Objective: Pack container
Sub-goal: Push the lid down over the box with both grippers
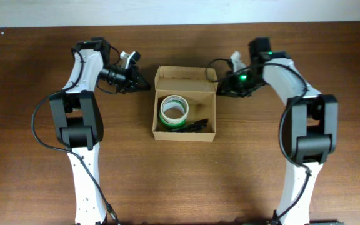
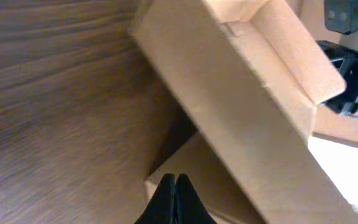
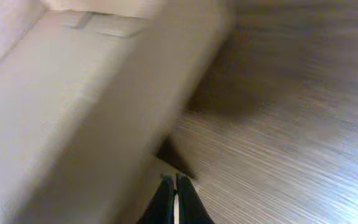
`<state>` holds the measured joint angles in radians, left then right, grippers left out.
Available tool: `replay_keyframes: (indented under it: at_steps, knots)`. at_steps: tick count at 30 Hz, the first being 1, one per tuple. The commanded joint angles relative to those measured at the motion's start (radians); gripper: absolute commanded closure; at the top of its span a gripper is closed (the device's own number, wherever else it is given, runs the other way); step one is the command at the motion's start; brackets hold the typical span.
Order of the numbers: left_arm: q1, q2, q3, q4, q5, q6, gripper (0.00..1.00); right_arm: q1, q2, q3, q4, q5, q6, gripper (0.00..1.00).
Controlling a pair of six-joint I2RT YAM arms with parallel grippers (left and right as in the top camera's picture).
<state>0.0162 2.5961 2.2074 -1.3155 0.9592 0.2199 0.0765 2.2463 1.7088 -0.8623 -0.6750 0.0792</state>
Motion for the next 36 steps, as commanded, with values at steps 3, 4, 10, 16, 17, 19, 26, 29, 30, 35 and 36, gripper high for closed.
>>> replay_keyframes:
  at_steps: [3, 4, 10, 16, 17, 19, 26, 29, 30, 35, 36]
  knots:
    - [-0.014, 0.010, 0.002, 0.013, 0.194, 0.021, 0.98, 0.035, -0.012, -0.008, 0.040, -0.043, 0.031, 0.96]
    - [-0.013, 0.010, 0.002, 0.020, 0.235, 0.021, 0.98, 0.034, -0.012, -0.008, 0.045, -0.050, 0.031, 0.96]
    - [-0.005, 0.010, 0.002, 0.029, 0.319, 0.020, 0.98, 0.027, -0.012, -0.007, 0.052, -0.059, 0.031, 0.96]
    - [0.010, 0.010, 0.002, 0.052, 0.388, 0.045, 0.98, 0.024, -0.013, -0.006, 0.058, -0.195, -0.050, 0.96]
    - [0.012, 0.009, 0.002, 0.052, 0.418, 0.076, 0.98, 0.021, -0.013, -0.005, 0.059, -0.222, -0.058, 0.96]
    - [0.016, 0.009, 0.002, 0.052, 0.473, 0.122, 0.98, 0.013, -0.013, 0.000, 0.060, -0.274, -0.077, 0.96]
    - [0.019, 0.006, 0.002, 0.048, 0.489, 0.146, 0.98, -0.018, -0.021, 0.064, 0.055, -0.442, -0.128, 0.96]
    - [0.019, -0.009, 0.002, 0.039, 0.521, 0.196, 0.98, -0.024, -0.032, 0.106, 0.050, -0.472, -0.128, 0.96]
    - [0.018, -0.017, 0.002, 0.038, 0.514, 0.201, 0.98, -0.024, -0.032, 0.116, 0.048, -0.481, -0.127, 0.96]
    - [-0.001, -0.079, 0.002, -0.033, 0.409, 0.250, 0.98, -0.024, -0.033, 0.137, 0.048, -0.500, -0.127, 0.96]
    - [-0.007, -0.097, 0.002, -0.059, 0.388, 0.281, 0.98, -0.024, -0.033, 0.137, 0.047, -0.500, -0.127, 0.96]
